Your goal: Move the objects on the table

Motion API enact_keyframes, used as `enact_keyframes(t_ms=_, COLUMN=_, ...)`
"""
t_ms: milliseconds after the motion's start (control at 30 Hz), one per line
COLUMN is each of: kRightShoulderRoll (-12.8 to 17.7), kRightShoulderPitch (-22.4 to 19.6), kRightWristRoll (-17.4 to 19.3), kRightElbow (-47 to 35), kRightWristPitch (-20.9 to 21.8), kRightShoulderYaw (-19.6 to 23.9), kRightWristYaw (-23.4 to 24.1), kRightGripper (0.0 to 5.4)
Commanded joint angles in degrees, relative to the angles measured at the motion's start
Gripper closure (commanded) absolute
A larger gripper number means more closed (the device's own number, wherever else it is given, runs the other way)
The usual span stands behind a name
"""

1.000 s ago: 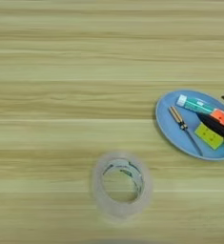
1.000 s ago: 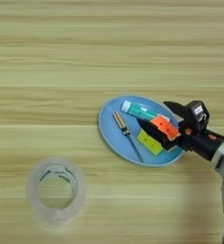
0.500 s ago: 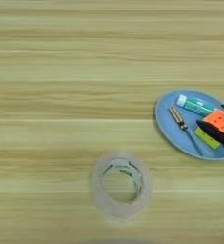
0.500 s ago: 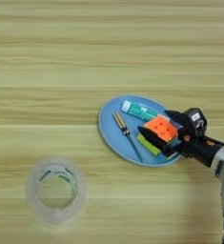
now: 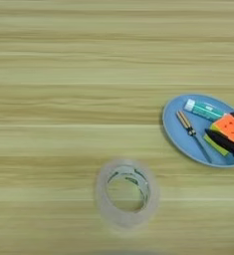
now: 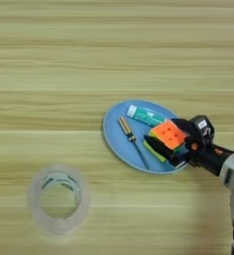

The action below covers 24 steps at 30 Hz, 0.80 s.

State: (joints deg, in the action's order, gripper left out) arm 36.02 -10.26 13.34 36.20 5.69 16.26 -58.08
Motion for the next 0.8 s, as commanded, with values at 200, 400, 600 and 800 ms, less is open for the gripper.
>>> enact_keyframes(t_ms=200, kRightShoulderRoll=3.99, kRightShoulderPitch=-3.71, kRightWristRoll=-0.82, kRightElbow=-0.24, kRightWristPitch=2.6, kRightShoulderYaw=0.16, kRightWristYaw=1.06, kRightGripper=0.04)
enact_keyframes(t_ms=400, kRightShoulderRoll=4.02, kRightShoulderPitch=-4.36, kRightWristRoll=-0.83, kRightElbow=0.58, kRightWristPitch=3.21, kRightShoulderYaw=0.06, kRightWristYaw=0.98, kRightGripper=0.04)
enact_keyframes(t_ms=600, kRightShoulderRoll=4.0, kRightShoulderPitch=-4.38, kRightWristRoll=-0.75, kRightElbow=0.56, kRightWristPitch=3.52, kRightShoulderYaw=0.0, kRightWristYaw=0.9, kRightGripper=0.87)
enact_keyframes(t_ms=800, kRightShoulderRoll=3.97, kRightShoulderPitch=-4.24, kRightWristRoll=-0.75, kRightElbow=0.39, kRightWristPitch=3.68, kRightShoulderYaw=0.02, kRightWristYaw=0.8, kRightGripper=1.72)
